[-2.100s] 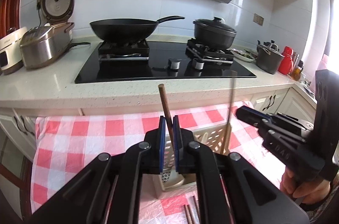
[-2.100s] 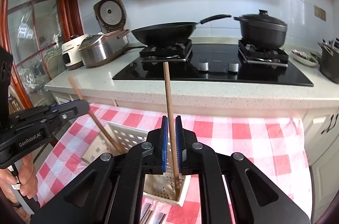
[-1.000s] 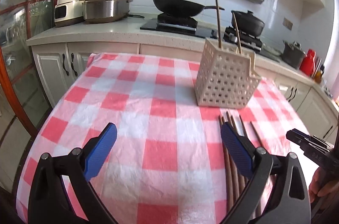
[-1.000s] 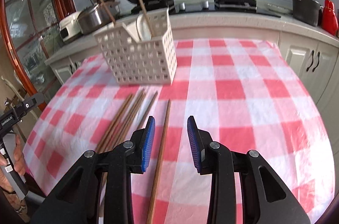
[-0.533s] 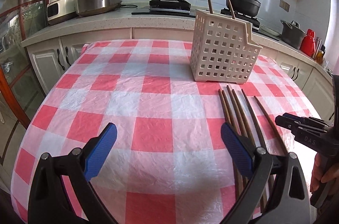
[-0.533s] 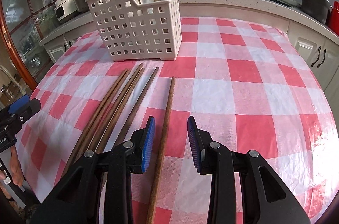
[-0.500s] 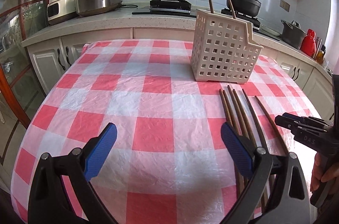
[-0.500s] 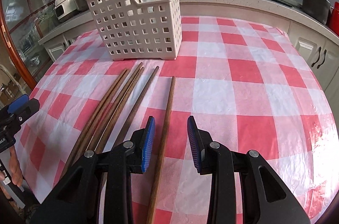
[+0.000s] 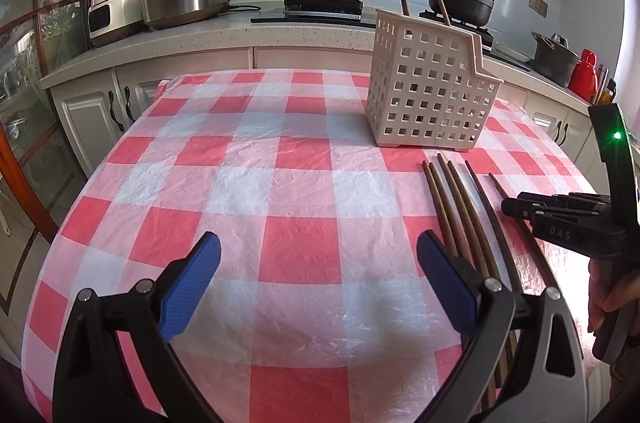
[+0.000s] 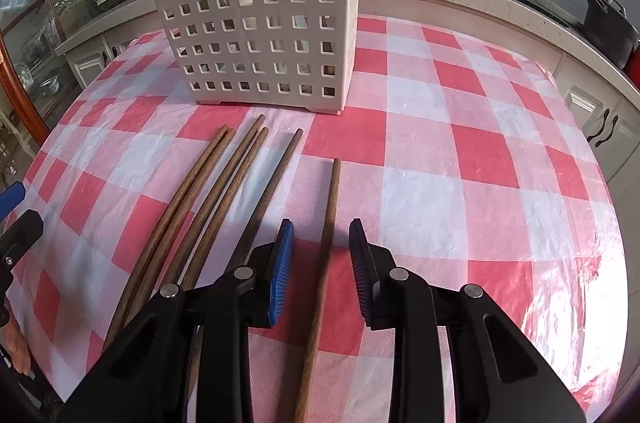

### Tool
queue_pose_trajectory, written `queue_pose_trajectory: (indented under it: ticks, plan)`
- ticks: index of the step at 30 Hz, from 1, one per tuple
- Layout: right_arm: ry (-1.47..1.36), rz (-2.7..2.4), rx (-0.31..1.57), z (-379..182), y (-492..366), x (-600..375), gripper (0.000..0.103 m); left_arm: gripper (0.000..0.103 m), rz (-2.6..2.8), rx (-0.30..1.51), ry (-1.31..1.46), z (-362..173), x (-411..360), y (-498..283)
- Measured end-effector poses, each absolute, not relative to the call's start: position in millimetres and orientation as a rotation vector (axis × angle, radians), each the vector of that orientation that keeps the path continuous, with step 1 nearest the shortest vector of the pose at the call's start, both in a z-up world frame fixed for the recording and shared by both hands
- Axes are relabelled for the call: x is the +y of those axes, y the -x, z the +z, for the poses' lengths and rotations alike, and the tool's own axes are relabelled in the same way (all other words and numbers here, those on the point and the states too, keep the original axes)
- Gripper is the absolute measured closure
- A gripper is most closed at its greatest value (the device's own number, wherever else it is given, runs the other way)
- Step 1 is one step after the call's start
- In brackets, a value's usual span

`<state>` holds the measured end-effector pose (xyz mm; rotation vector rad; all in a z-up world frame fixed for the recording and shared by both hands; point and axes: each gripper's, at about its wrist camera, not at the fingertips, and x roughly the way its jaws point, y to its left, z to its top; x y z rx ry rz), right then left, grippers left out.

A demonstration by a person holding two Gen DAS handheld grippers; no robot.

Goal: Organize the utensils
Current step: 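Close the right gripper on another brown chopstick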

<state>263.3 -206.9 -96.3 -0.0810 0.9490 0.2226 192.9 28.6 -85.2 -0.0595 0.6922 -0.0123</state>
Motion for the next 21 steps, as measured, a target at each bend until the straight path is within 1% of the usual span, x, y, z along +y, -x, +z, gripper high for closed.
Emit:
queue_pose_trajectory:
  ticks: [2,3,4,5,7,9,10,12,14,16,18,21]
  plan:
    - [0.093,0.217,0.942,-97.1,-262.9,-206.4,0.081,0.008,-0.013,0.698,0.061,-86.4,29.2,-193.5]
    - [0.100,0.218,0.939,-97.1,-262.2,-206.0,0.085,0.009,-0.014,0.702,0.061,-87.2,29.2,-194.0]
    - [0.103,0.220,0.938,-97.0,-261.5,-205.8,0.093,0.009,-0.017,0.709,0.061,-87.8,28.6,-195.1]
    - [0.108,0.220,0.940,-96.9,-260.7,-206.0,0.096,0.009,-0.019,0.713,0.061,-88.6,27.5,-195.3]
    - [0.104,0.223,0.942,-96.8,-258.5,-208.7,0.097,0.009,-0.031,0.724,0.054,-89.3,23.2,-196.6]
    - [0.079,0.228,0.941,-96.9,-255.9,-214.6,0.097,0.014,-0.055,0.741,0.038,-89.5,16.4,-199.8]
    - [0.067,0.226,0.937,-96.8,-254.1,-218.4,0.097,0.015,-0.067,0.752,0.030,-89.7,12.7,-202.4]
    - [0.045,0.223,0.929,-94.9,-250.7,-225.3,0.097,0.020,-0.095,0.778,0.016,-91.0,3.3,-209.3]
    - [0.029,0.225,0.916,-90.9,-247.4,-230.7,0.097,0.023,-0.120,0.805,0.004,-93.6,-7.2,-217.5]
    - [0.020,0.230,0.898,-85.1,-243.6,-236.0,0.097,0.030,-0.142,0.828,-0.005,-96.8,-16.8,-227.5]
    - [0.012,0.236,0.882,-80.0,-240.3,-240.5,0.097,0.040,-0.168,0.854,-0.011,-100.0,-28.0,-238.8]
    - [-0.008,0.241,0.866,-75.7,-237.0,-248.0,0.097,0.047,-0.185,0.876,-0.024,-103.6,-42.7,-250.9]
